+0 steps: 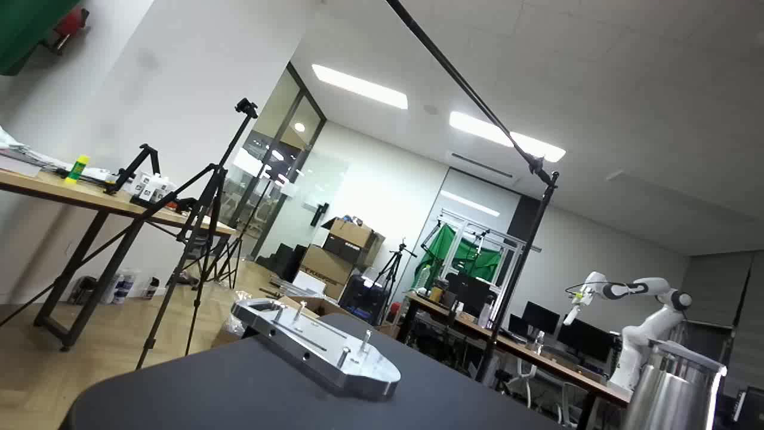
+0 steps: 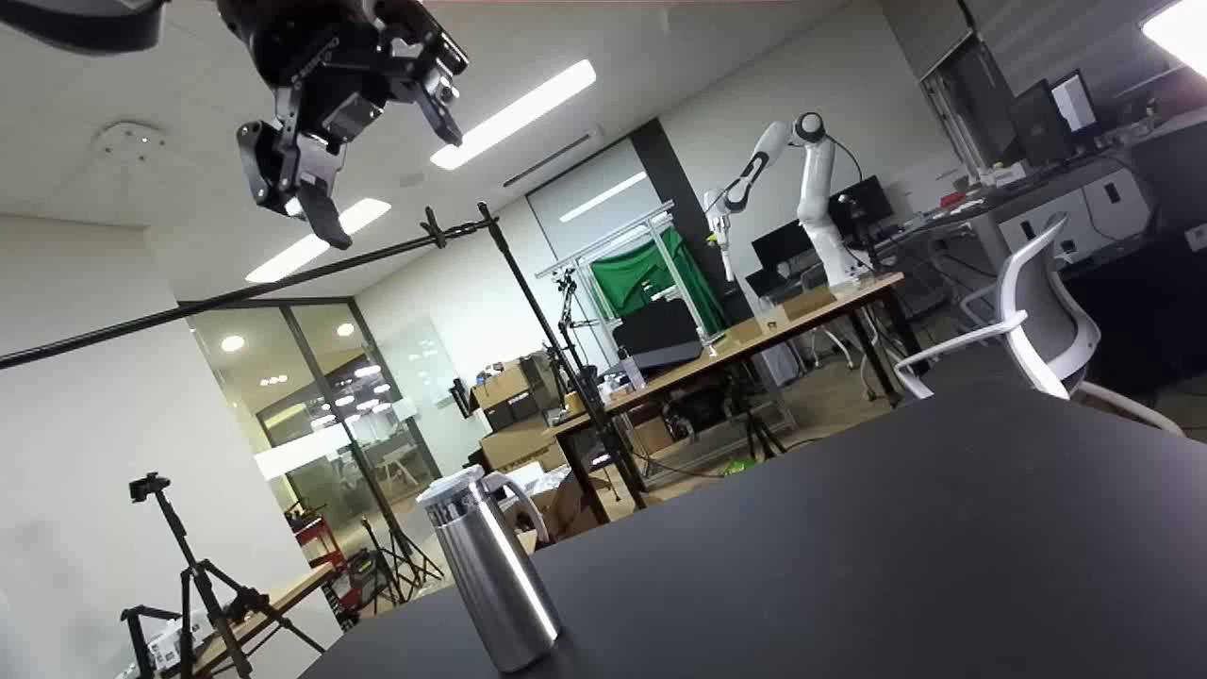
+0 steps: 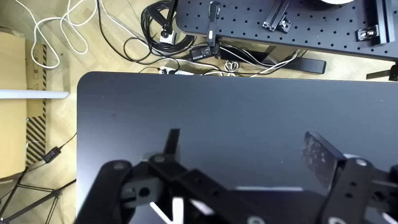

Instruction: Open the cap on the silver bottle

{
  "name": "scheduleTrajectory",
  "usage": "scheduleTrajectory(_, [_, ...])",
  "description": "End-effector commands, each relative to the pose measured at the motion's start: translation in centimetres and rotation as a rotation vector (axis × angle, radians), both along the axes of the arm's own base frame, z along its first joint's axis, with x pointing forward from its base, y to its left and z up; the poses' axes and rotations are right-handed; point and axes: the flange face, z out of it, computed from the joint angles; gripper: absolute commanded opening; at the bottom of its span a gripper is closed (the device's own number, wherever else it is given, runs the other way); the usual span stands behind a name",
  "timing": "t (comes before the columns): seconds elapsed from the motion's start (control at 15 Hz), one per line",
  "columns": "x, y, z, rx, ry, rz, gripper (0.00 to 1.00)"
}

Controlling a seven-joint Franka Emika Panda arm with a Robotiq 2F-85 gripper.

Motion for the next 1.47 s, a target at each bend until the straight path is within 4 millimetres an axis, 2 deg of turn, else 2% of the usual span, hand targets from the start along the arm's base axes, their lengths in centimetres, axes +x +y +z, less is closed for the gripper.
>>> scheduleTrajectory(0.0, [0.0,0.0,0.1,0.000,0.000,0.000,1.00])
scheduleTrajectory(0.53, [0.0,0.0,0.1,0.000,-0.001,0.000,1.00])
scheduleTrajectory(0.73, [3.1,-0.3,0.1,0.011,-0.072,-0.044,1.00])
scheduleTrajectory(0.8, [4.7,-0.1,-0.2,0.014,-0.091,-0.046,0.75])
scheduleTrajectory(0.87, [6.0,0.1,-0.6,0.017,-0.108,-0.054,0.74])
scheduleTrajectory(1.07, [10.9,1.9,-2.2,0.048,-0.147,-0.073,0.53])
scheduleTrajectory(1.27, [15.9,5.8,-3.3,0.124,-0.143,-0.101,0.33])
scheduleTrajectory(1.4, [18.4,8.8,-3.5,0.144,-0.151,-0.101,0.19])
